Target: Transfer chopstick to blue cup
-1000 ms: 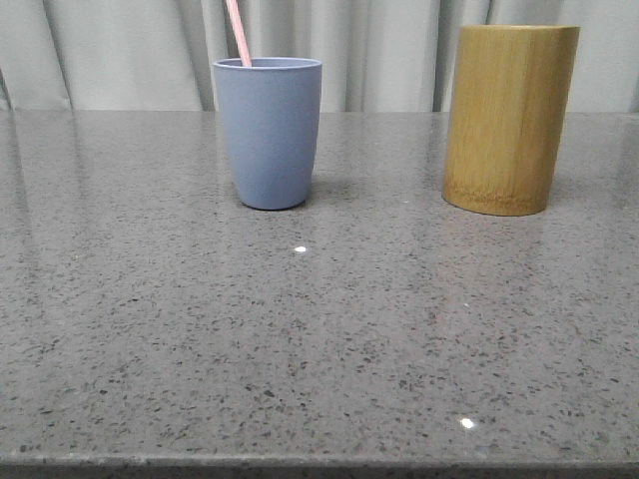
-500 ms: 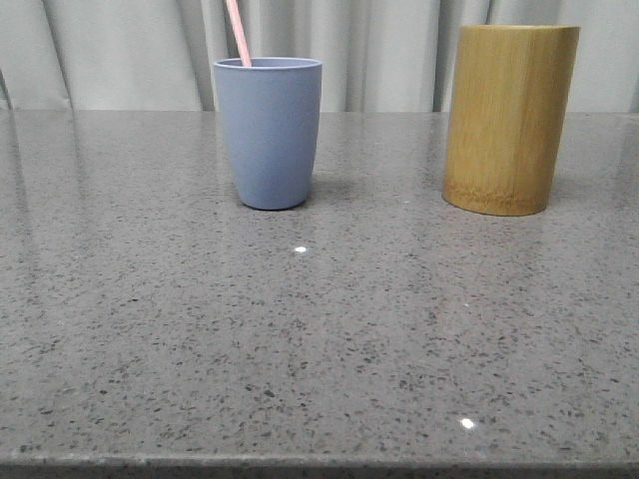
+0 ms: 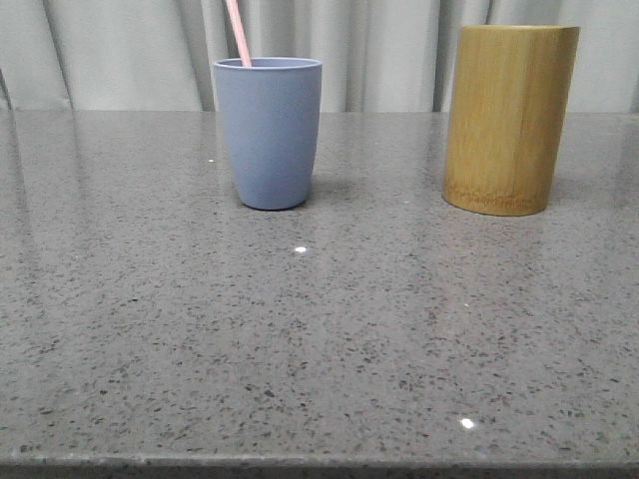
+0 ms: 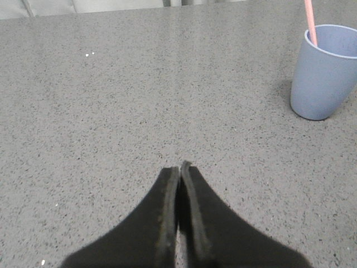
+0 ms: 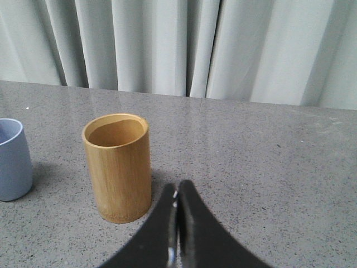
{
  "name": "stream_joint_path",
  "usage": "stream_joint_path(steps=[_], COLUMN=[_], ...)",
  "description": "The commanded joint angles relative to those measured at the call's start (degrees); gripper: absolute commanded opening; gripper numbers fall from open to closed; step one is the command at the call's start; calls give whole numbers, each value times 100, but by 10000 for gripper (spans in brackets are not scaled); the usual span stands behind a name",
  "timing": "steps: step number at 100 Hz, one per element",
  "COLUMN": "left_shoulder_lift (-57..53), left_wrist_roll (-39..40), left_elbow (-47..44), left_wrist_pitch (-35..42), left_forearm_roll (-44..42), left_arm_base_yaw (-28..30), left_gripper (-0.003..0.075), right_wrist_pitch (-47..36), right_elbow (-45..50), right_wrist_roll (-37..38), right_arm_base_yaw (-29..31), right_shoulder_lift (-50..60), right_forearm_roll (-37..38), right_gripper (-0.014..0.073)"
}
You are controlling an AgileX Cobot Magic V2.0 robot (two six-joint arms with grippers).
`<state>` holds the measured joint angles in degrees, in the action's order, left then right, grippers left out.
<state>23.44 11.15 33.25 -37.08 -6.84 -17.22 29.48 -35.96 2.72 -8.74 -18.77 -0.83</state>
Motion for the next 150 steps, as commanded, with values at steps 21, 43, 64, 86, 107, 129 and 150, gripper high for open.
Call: stream_joint_path(steps=[21,43,64,86,107,129,150], left_shoulder_lift=[-510,-1308,-2047,-2583,-2570,-2570,-2570], left_wrist_roll=[9,-262,-785,-785,-785,-785,-785], left_elbow=[-900,-1945,-2819,-3403,-3388,-3388,-3388], left_wrist_pitch=[2233,2883,3397,3339,3266,3248,3248], left_forearm_roll=[-33,49,534,684,684,684,684], left_arm_base_yaw=[632,1388,1814,1827,1827,1827,1827], left_gripper=[-19,-19,-19,-19,-19,-19,-19], right_wrist_pitch=[-409,-409,-409,-409,-393,-388,-388], right_elbow=[-126,-126,-126,-126,-126,-126,-126], right_wrist_roll=[-35,-35,-35,-35,-35,-35,-35], right_arm_base_yaw=[26,26,26,26,26,26,26], right_shoulder_lift=[-28,-28,-28,-28,-35,-35,-35], right_forearm_roll=[83,83,83,83,83,83,83], right_gripper=[-99,-99,-99,-99,-99,-99,-99])
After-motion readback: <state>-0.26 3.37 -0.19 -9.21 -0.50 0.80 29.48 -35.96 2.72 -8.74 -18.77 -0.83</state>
